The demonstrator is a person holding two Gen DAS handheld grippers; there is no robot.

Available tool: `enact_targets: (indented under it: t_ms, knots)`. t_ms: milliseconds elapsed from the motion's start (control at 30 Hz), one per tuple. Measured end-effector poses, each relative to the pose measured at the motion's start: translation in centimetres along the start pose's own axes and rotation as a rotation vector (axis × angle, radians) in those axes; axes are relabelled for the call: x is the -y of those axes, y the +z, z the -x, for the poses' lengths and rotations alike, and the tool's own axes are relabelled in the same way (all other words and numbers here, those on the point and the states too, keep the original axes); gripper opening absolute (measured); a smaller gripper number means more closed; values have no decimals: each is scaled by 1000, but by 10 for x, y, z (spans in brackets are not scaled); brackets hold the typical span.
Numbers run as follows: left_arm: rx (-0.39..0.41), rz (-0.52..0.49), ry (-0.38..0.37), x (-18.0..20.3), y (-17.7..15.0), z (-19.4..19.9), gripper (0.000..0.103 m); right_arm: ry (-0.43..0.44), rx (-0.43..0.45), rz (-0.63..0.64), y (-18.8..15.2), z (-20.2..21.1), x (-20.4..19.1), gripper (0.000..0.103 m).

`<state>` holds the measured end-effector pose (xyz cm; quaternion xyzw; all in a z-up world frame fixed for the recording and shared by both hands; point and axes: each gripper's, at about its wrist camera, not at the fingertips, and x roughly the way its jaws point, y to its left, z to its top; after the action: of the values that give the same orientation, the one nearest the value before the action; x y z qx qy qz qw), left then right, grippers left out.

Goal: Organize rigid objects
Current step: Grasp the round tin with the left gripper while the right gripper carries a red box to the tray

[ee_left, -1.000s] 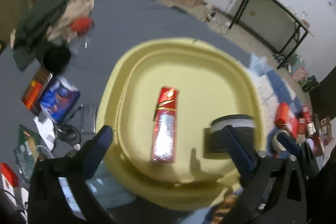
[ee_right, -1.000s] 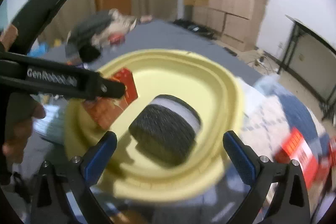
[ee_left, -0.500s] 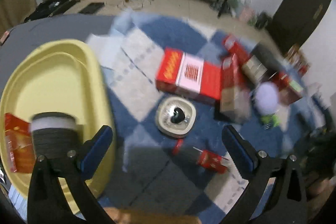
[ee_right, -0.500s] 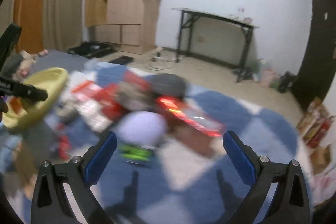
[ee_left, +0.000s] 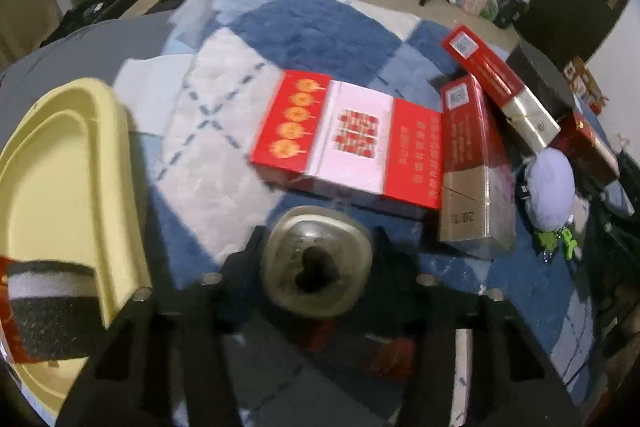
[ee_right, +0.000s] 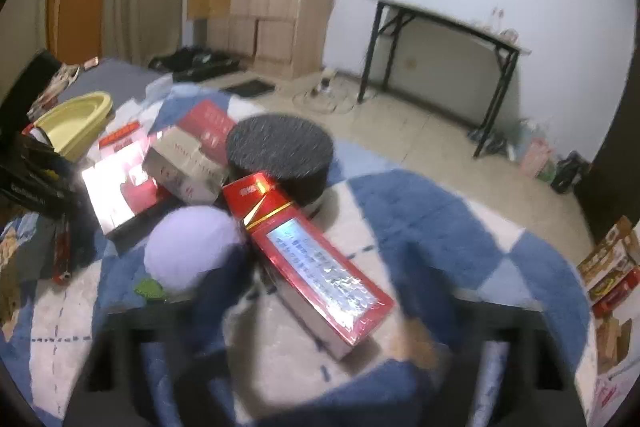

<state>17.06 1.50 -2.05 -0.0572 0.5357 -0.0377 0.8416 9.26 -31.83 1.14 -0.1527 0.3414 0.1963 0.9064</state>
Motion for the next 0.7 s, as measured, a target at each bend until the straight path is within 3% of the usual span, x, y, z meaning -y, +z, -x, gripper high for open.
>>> enact_targets:
  t_ms: [33,100,133,167,200,333,433,567,700]
  knots:
    - [-5,19,-18,-6,-1,0,52,-2,6,7,1,0,0,52]
    - [2,24,-22,-9,-4,6,51,-3,19,0,1,5,3,36]
    - [17,26,-20,-10,-7,14,51,-16,23,-12,0,10,6,34]
    - [32,32,-27,-12,-9,23,51,-29,28,-33,0,17,9,22]
    - [57,42,-46,-14,-11,36,51,-45,36,-54,0,26,12,20]
    - [137,79,-75,-33,-13,84,51,-28,120,-107,8,62,10,20]
    - [171,127,-65,-59,-11,110,52,46,144,-120,25,72,-10,20]
    - [176,200,42,-111,-8,132,52,206,180,-21,76,68,-76,20]
    - [136,227,157,-165,3,126,52,355,186,109,127,37,-152,20]
